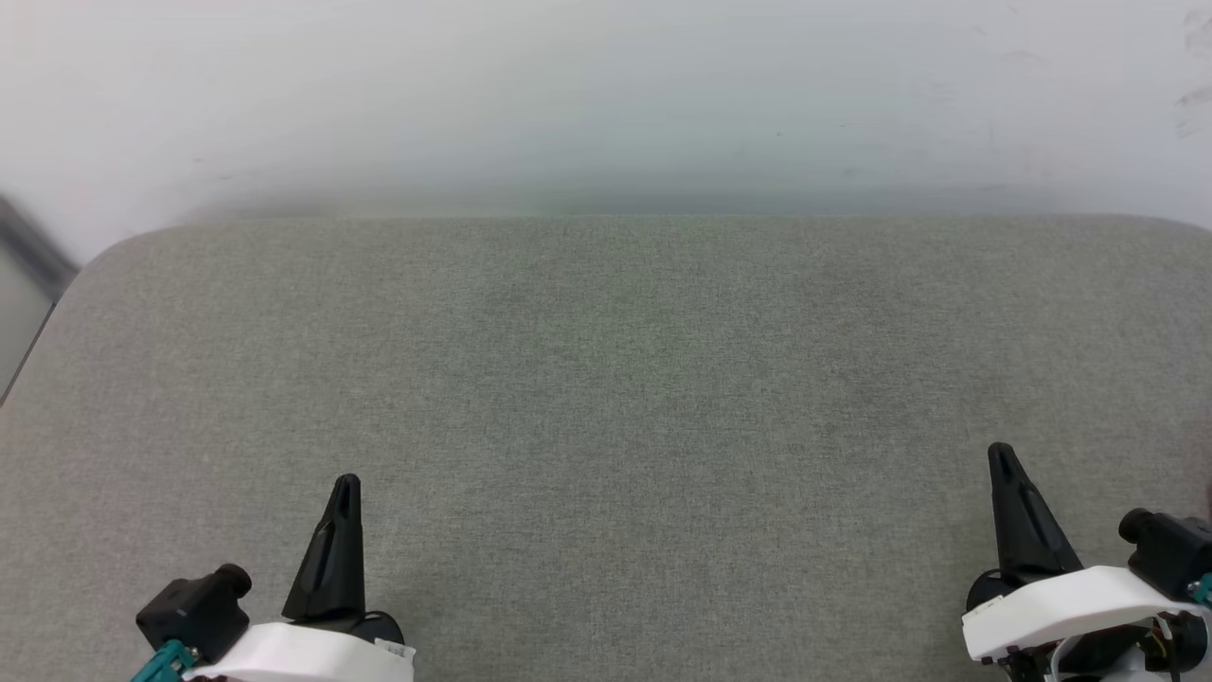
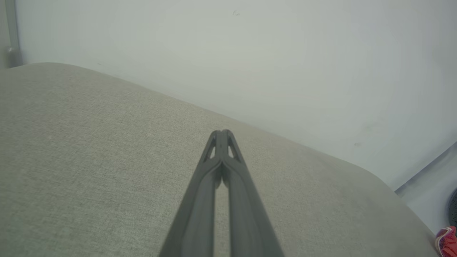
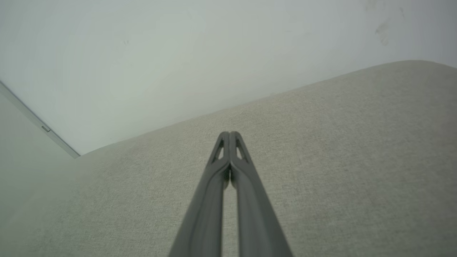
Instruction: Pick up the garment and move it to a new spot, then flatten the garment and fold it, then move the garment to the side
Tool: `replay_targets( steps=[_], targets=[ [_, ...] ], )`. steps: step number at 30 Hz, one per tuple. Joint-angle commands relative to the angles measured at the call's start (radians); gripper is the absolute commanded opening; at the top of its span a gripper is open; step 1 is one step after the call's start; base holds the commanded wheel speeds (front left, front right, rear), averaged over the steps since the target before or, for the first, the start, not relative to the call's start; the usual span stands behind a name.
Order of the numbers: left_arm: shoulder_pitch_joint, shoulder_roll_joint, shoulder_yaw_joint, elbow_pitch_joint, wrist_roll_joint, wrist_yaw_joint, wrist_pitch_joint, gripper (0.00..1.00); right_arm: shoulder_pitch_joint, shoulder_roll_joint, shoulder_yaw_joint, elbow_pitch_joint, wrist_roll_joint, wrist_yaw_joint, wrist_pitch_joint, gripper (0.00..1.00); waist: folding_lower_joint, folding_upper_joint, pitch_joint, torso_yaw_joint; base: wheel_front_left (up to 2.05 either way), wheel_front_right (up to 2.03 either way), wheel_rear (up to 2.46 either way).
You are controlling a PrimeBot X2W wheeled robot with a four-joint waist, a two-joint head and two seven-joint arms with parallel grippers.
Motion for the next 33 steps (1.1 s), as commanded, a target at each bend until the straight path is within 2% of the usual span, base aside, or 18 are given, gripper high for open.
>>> replay_targets(
  steps=[1,17,33],
  targets=[
    [-0.028,0.010,0.000,-0.008,-0.030,0.001,0.005,0.00,-0.026,0.000,-0.004,-0.010,0.032,0.000,0.004,0.00,0.0000,-0.0001,0.000,0.000,0.00,0.00,0.00],
    [-0.064,0.021,0.003,0.042,-0.291,-0.001,0.059,0.00,-0.041,0.001,-0.015,0.014,0.290,0.000,0.057,0.00,0.0000,-0.0001,-0.005,-0.006,0.00,0.00,0.00],
    [-0.088,0.027,0.012,0.075,-0.505,-0.002,0.108,0.00,-0.054,0.002,-0.025,0.035,0.506,0.000,0.101,0.00,0.0000,-0.0001,-0.010,-0.012,0.00,0.00,0.00]
  ],
)
